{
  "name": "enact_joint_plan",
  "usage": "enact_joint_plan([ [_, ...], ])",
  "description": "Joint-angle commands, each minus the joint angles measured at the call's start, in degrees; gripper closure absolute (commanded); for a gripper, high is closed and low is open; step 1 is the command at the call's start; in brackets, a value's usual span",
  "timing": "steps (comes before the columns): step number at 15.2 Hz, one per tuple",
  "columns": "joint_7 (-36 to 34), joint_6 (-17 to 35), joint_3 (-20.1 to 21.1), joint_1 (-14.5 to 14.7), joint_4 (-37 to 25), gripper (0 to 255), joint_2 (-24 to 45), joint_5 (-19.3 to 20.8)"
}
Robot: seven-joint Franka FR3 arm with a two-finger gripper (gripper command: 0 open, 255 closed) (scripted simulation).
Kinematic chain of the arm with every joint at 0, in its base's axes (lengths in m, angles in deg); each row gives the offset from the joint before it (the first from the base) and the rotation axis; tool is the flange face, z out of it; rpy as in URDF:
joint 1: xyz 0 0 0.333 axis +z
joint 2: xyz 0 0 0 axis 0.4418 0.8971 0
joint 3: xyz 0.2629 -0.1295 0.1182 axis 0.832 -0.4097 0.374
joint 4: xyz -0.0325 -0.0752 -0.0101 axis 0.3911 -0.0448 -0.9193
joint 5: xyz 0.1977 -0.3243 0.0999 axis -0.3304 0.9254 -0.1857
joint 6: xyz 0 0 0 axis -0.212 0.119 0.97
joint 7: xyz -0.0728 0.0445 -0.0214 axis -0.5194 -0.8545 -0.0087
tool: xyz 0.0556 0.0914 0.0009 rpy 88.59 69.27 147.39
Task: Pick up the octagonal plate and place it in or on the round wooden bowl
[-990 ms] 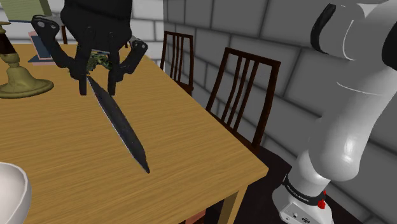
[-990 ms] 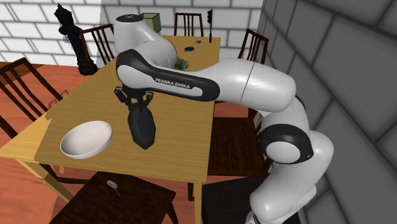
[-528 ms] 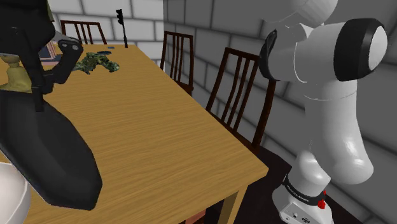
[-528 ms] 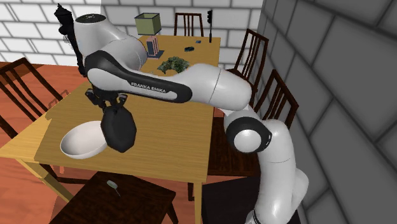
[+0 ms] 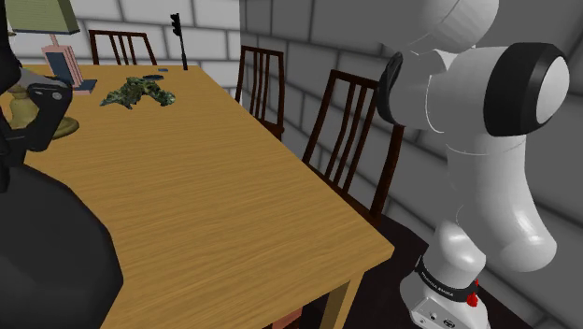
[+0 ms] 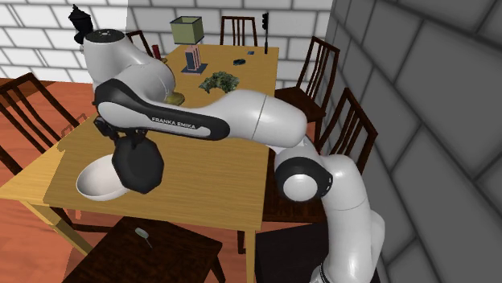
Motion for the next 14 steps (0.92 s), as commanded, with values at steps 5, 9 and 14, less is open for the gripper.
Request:
enact_joint_plan([
  [5, -0.39, 3.95, -0.19, -3.18, 11.69, 255, -3.37, -2.45],
  [9, -0.47, 7.98, -0.73, -4.16, 17.12, 255, -4.96, -3.51],
  [14, -0.24, 9.1, -1.97, -3.6, 18.48, 255, -5.5, -4.26],
])
